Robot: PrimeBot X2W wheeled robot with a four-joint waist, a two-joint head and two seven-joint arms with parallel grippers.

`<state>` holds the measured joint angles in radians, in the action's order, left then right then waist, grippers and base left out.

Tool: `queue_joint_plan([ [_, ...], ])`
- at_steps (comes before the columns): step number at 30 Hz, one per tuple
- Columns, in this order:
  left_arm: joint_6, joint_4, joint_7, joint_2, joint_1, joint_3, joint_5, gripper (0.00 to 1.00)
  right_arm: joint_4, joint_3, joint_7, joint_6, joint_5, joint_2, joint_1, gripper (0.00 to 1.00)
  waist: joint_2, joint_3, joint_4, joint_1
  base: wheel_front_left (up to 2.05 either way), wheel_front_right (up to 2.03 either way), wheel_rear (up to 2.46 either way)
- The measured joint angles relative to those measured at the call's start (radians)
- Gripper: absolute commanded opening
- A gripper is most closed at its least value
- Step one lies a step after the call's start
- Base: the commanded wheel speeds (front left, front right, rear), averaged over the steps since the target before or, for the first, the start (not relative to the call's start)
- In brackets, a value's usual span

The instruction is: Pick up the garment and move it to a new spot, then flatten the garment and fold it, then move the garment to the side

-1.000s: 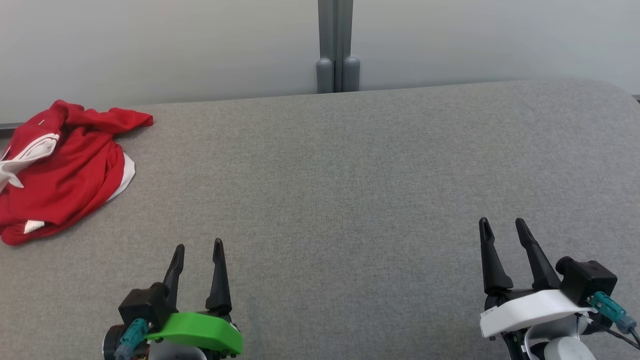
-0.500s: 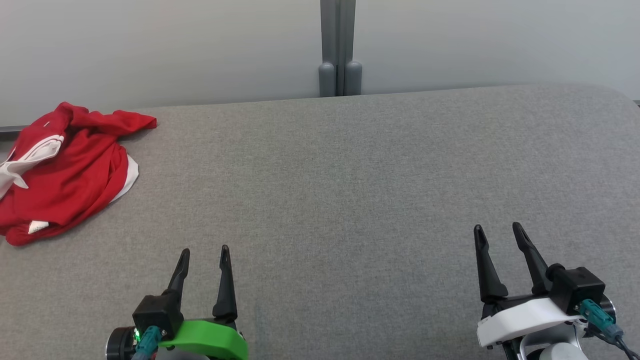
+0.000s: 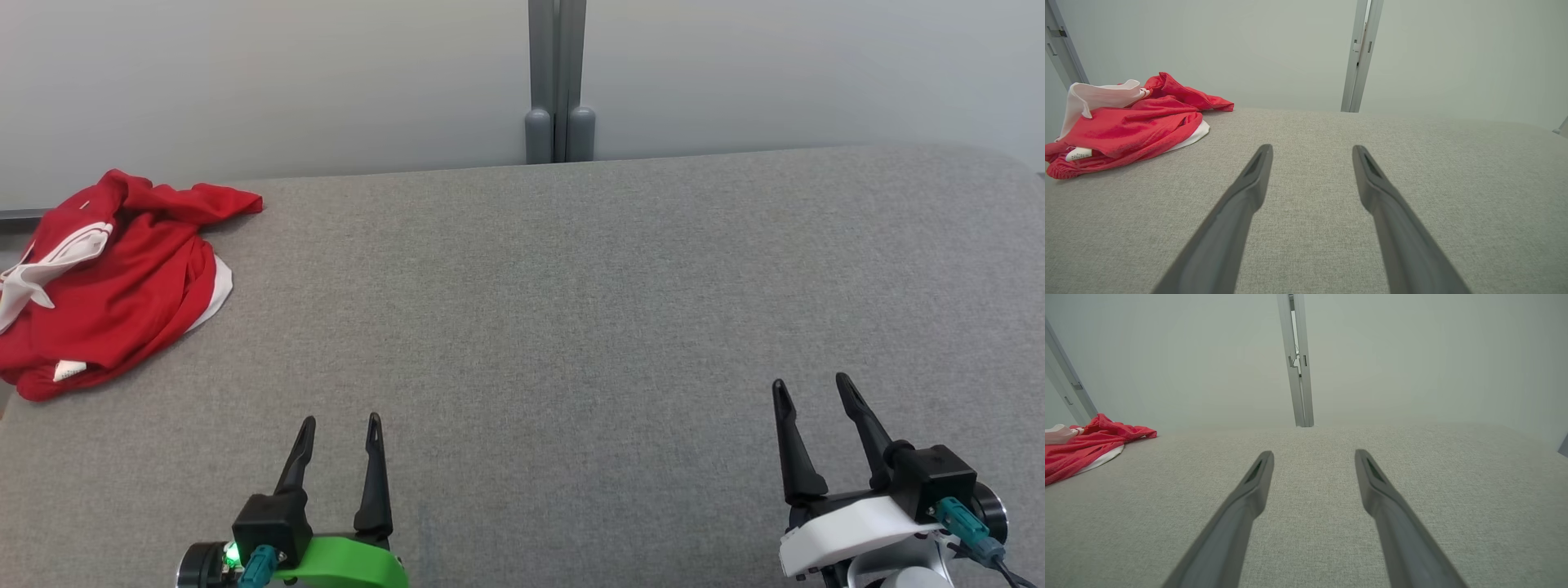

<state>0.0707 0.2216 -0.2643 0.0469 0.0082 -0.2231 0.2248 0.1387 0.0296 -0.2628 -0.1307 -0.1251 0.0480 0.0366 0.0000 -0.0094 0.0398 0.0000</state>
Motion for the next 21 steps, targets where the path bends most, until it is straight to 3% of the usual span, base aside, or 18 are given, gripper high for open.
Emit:
queue_joint_plan([
  [21,0.000,0.009,0.000,0.000,0.000,0.000,0.004,1.00,0.010,-0.002,0.000,0.000,-0.002,0.000,-0.001,1.00,0.0000,0.002,0.006,0.0000,0.00,0.00,0.00],
])
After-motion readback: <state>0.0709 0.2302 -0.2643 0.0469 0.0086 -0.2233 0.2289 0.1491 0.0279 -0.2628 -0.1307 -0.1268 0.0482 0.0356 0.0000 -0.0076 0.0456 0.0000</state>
